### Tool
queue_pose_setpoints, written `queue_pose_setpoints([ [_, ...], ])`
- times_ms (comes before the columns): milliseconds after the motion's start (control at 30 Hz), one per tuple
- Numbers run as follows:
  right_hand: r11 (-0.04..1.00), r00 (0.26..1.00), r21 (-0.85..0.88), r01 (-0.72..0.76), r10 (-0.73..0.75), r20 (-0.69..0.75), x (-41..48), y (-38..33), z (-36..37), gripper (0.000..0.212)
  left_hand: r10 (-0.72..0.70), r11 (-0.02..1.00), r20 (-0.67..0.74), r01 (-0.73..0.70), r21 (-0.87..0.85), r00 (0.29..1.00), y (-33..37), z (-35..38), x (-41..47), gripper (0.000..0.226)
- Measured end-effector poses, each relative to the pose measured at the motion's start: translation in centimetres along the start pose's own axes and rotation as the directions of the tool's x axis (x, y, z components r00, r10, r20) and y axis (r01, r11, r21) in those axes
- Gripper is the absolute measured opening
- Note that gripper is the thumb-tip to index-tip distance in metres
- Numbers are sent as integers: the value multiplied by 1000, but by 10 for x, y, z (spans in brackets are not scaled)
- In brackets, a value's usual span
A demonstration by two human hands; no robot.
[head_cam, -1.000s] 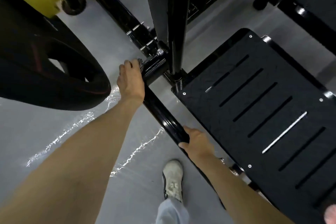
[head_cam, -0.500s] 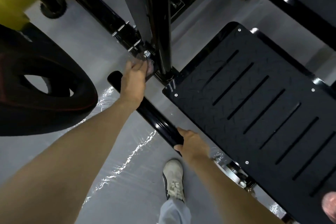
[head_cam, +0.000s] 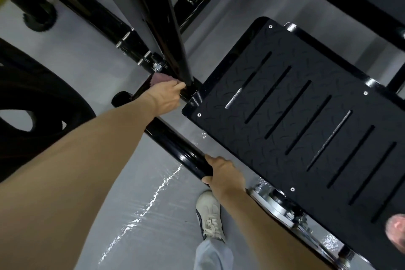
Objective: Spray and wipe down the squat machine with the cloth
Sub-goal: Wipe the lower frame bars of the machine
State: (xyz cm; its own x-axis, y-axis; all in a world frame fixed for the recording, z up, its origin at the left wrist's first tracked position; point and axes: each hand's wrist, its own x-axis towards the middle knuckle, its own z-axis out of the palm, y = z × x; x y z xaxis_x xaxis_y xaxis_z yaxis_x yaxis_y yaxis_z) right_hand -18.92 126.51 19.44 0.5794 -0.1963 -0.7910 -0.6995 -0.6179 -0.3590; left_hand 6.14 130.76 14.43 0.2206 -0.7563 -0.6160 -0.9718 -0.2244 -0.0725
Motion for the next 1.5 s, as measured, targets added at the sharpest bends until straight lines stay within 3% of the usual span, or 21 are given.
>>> queue_pose_setpoints([
  [67, 1000, 1000, -9, 3, -3, 6, 0, 0, -1, 58, -21, 986, 124, 0, 165, 992, 5, -1, -2, 25],
  [167, 1000, 1000, -14, -6, 6, -6, -4, -2, 2, 59, -226, 922, 288, 109, 372, 930, 25, -17, -1, 21],
  [367, 998, 999, -63, -31, 30, -22, -2, -3, 10, 66, -292, 953, 383, 235, 190, 876, 34, 1, 2, 37],
  [533, 998, 999, -58, -36, 35, -27, 1, -4, 12, 68, -384, 887, 496, 460, -34, 779, 35, 1, -10, 35],
  [667, 998, 997, -11, -66, 66, -35, 2, -5, 12, 62, -484, 804, 347, 565, -187, 803, 38, -4, -30, 30],
  [767, 998, 997, -2, -64, 64, -39, 3, -7, 11, 58, -567, 756, 78, 555, -347, 820, 38, 16, -63, 35],
  [833, 998, 997, -4, -64, 63, -47, 3, -6, 10, 56, -605, 735, -116, 496, -461, 788, 40, 30, -82, 47],
  [900, 998, 996, 1, -65, 65, -55, 3, -5, 10, 56, -689, 669, -230, 482, -566, 688, 51, 36, -92, 57],
  [933, 998, 997, -4, -63, 63, -54, 3, -6, 10, 56, -759, 600, -254, 493, -630, 599, 57, 38, -94, 57],
  [1000, 998, 997, -26, -60, 59, -51, 2, -5, 10, 58, -913, 374, -224, 475, -797, 342, 63, 35, -89, 50],
  [1067, 997, 998, -50, -51, 48, -51, 1, -6, 11, 60, -986, 165, -143, 335, -928, 88, 56, 20, -81, 42],
  [1133, 998, 997, -41, -55, 52, -61, 2, -5, 12, 59, -991, 124, -132, 252, -960, -14, 39, 3, -71, 36],
  [1200, 998, 996, -17, -65, 64, -67, 2, -6, 13, 57, -988, 145, -157, 324, -935, -10, 24, -4, -60, 32],
  [1233, 998, 995, -12, -68, 67, -69, 2, -7, 13, 57, -988, 153, -152, 394, -906, 35, 19, -2, -55, 33],
  [1300, 998, 995, -14, -65, 64, -77, 2, -7, 13, 57, -974, 180, -80, 515, -838, 210, 17, 6, -46, 36],
  [1333, 998, 995, -15, -64, 63, -79, 2, -7, 13, 56, -963, 162, -23, 511, -844, 267, 16, 8, -42, 35],
  [1500, 998, 995, -8, -68, 67, -74, 4, -6, 16, 57, -868, -130, 303, 409, -903, 394, -25, -18, -14, 33],
])
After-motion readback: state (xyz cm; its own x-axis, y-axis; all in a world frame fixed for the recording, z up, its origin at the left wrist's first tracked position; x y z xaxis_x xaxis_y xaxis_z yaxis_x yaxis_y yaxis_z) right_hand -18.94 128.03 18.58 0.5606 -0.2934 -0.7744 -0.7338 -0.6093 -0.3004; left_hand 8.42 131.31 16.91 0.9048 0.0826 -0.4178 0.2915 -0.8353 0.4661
